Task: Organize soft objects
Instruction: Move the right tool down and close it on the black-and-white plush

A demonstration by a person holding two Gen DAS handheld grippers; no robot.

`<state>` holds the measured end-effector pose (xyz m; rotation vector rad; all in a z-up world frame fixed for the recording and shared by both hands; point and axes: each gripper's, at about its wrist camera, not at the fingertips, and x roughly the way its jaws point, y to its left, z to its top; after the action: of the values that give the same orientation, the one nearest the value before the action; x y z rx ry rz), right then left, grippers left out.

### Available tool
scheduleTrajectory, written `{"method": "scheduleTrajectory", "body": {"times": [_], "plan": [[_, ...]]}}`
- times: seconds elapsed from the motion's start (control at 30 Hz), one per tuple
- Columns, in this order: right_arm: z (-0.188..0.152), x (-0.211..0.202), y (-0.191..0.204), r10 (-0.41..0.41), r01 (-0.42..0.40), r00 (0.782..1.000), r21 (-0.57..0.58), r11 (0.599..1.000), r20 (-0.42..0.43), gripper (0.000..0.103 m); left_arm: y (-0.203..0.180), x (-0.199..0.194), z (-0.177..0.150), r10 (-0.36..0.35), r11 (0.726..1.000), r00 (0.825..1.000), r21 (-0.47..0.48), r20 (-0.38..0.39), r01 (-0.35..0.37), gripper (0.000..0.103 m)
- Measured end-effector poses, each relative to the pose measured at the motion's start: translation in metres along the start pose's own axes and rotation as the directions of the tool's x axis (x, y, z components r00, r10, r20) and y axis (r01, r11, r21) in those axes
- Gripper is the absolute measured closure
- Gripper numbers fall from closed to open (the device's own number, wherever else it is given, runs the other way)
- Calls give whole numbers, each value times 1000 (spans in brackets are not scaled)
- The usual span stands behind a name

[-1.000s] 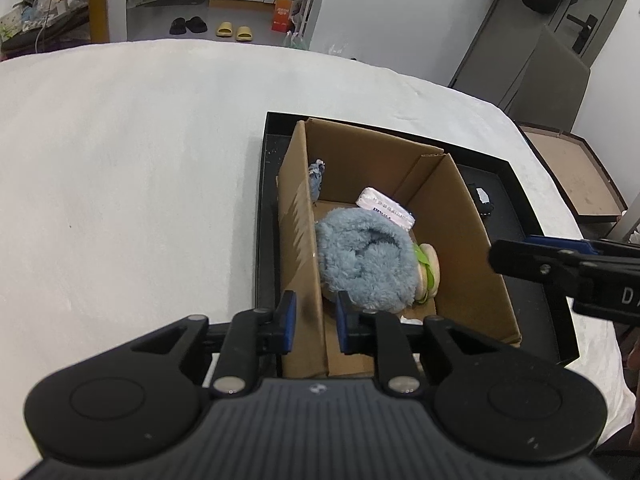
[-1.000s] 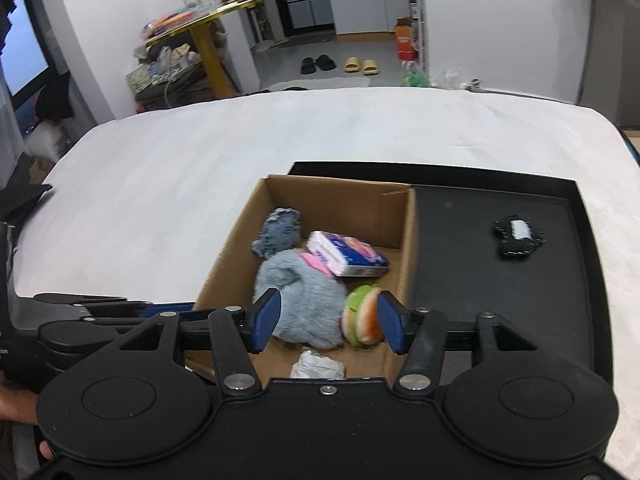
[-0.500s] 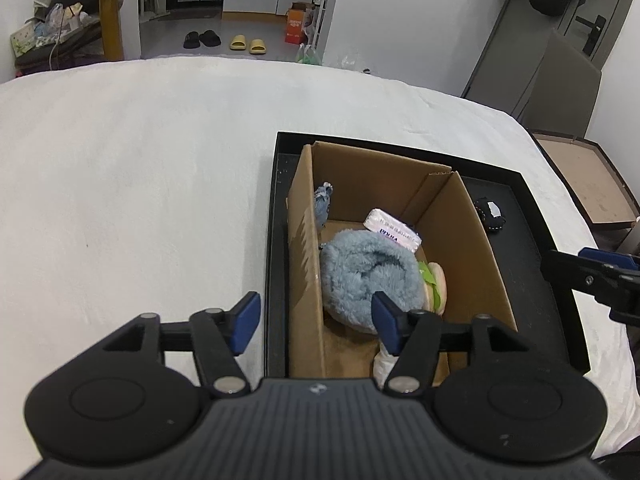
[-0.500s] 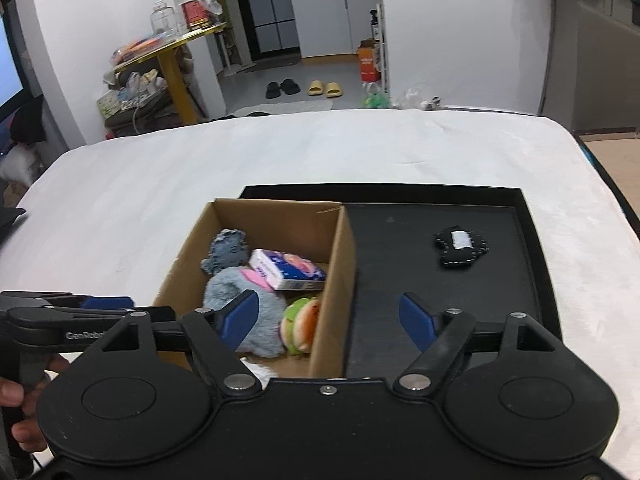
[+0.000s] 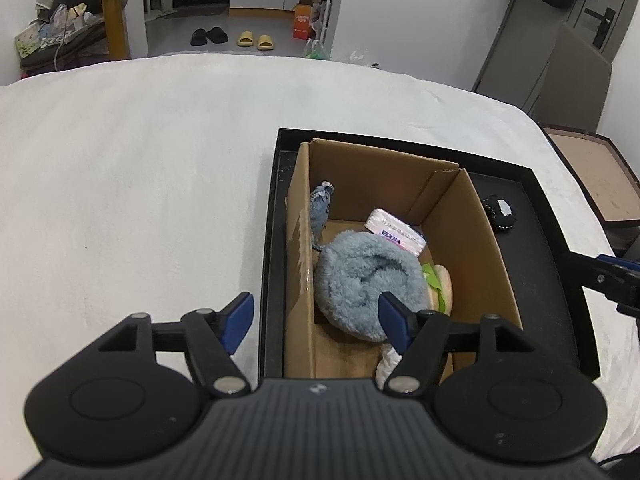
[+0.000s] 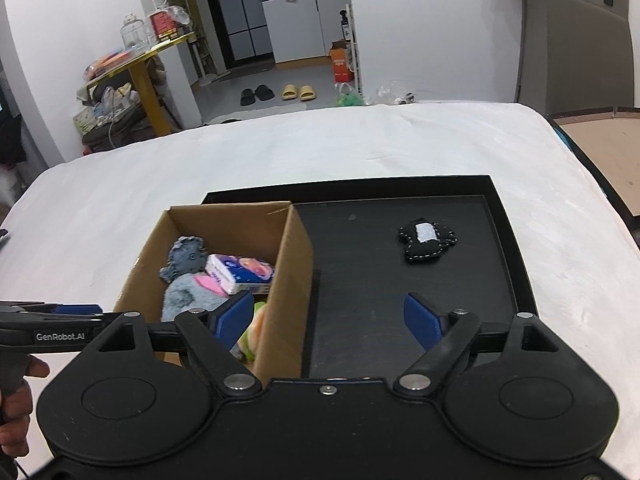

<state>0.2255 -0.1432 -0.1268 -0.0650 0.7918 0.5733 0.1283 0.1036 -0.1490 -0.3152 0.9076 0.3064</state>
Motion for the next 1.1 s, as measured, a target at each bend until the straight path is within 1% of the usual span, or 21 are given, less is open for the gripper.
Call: {"method": "scheduleTrajectory", "body": {"times": [0.27, 0.67, 0.7, 0.77, 0.83, 0.93, 1.03, 1.1], "plan": [[1, 11, -18, -1, 1, 1000, 20, 1000, 8, 19, -5, 7, 8, 55, 998, 998, -21, 5, -55, 35], [7, 37, -50, 6, -6, 1000, 55, 998, 2, 19, -23, 19, 15, 123, 992, 992, -6, -8, -123, 35], [8, 40, -53, 5, -5, 1000, 59, 998, 1, 19, -24, 20, 16, 131, 991, 991, -4, -9, -131, 34], [10, 45, -57, 5, -5, 1000, 67, 998, 1, 19, -27, 22, 18, 141, 990, 990, -1, -13, -141, 28], [12, 51, -63, 2, -2, 1000, 75, 997, 2, 19, -29, 24, 20, 153, 988, 988, -3, -8, -153, 25], [17, 62, -72, -2, 2, 1000, 83, 997, -1, 21, -34, 27, 23, 169, 986, 986, -4, -6, -169, 24], [20, 73, -80, -3, 3, 1000, 94, 996, -7, 26, -39, 31, 26, 177, 984, 984, 0, -10, -177, 23], [21, 80, -84, -8, 9, 1000, 104, 995, -14, 28, -43, 34, 27, 187, 982, 982, 9, -14, -186, 23]]}}
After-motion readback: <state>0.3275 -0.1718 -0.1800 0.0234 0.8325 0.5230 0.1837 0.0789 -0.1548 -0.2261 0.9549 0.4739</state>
